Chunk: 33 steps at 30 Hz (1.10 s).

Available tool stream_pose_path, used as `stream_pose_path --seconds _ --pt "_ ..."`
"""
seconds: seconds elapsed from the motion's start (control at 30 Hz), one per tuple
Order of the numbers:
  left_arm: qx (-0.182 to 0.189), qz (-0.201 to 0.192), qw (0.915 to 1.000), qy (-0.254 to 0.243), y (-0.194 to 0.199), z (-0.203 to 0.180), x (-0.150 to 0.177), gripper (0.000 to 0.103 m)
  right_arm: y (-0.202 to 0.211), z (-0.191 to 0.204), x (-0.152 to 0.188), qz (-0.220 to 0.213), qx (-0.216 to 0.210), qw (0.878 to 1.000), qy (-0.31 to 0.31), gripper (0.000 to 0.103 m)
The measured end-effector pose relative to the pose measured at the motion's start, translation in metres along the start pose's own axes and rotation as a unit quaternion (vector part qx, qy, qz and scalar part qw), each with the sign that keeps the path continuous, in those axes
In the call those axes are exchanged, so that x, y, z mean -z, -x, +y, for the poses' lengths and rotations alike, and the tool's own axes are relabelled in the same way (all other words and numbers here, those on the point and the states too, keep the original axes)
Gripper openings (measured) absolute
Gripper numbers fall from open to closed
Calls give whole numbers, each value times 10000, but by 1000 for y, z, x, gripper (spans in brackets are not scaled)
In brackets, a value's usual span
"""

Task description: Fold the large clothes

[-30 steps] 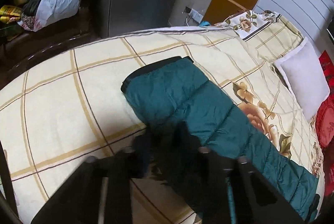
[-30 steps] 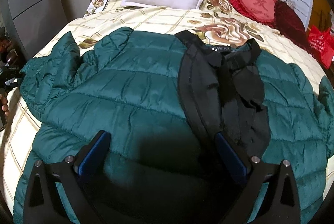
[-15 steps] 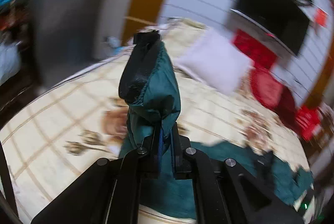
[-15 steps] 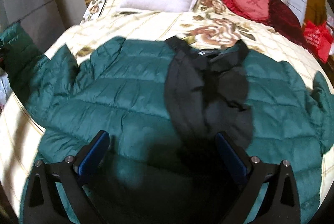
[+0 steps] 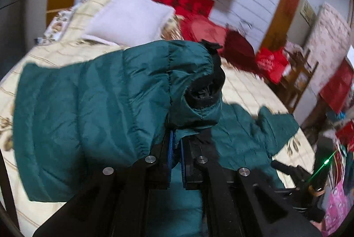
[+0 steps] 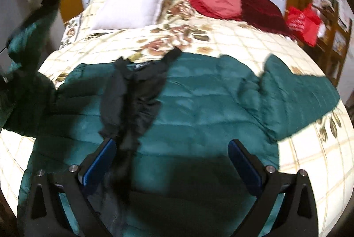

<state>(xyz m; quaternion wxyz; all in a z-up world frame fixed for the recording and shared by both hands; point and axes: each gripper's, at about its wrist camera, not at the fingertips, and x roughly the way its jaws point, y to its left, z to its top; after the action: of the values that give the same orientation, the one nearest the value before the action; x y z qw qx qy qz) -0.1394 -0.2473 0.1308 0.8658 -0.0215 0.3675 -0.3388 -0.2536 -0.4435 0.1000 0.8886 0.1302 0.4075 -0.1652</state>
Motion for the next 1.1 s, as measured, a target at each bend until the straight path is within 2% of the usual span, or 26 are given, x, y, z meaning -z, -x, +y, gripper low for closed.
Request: stream_pose_path --seconds 0.13,0.23,0.33,0.43,0.5,0.57,0.63,0.77,0.83,0.87,0.93,1.03,1.07,1.1 --pt "-197 186 9989 -389 -29 -32 27 20 1 -25 9 91 64 9996 -259 103" --pt "148 840 9963 -102 -61 -39 42 24 0 -40 16 159 113 9990 -401 103" --pt "470 1509 9870 279 -83 -36 53 25 1 -50 21 226 149 9985 -483 103" --pt "597 1373 9887 101 -70 -44 52 28 4 -57 24 223 152 9982 -530 103" --pt "836 1205 9892 -60 -47 -49 47 44 6 -61 25 217 174 9980 -567 103" --pt "1017 1009 9896 -130 -25 -43 40 55 5 -66 25 242 144 9973 -681 103" --pt "1013 804 9914 -216 -1 -36 32 60 6 -70 24 246 30 9963 -827 103" --pt "733 445 9962 -169 42 1 19 64 8 -63 17 158 -284 9949 -957 103" --pt "353 277 9989 -110 55 25 17 64 5 -51 10 131 -410 9954 -851 103" --pt "-1 186 9998 -82 62 41 18 63 1 -45 6 132 -458 9958 -779 103" --pt "-475 121 9988 66 66 69 24 64 -10 -35 -1 202 -603 9957 -675 103" --pt "-844 230 9951 472 65 107 37 64 -41 -21 -10 507 -731 9939 -654 103" --pt "-894 260 9940 571 63 116 41 64 -49 -16 -11 581 -773 9933 -636 100" --pt "-945 288 9929 663 61 123 47 64 -56 -11 -10 639 -839 9926 -605 89"
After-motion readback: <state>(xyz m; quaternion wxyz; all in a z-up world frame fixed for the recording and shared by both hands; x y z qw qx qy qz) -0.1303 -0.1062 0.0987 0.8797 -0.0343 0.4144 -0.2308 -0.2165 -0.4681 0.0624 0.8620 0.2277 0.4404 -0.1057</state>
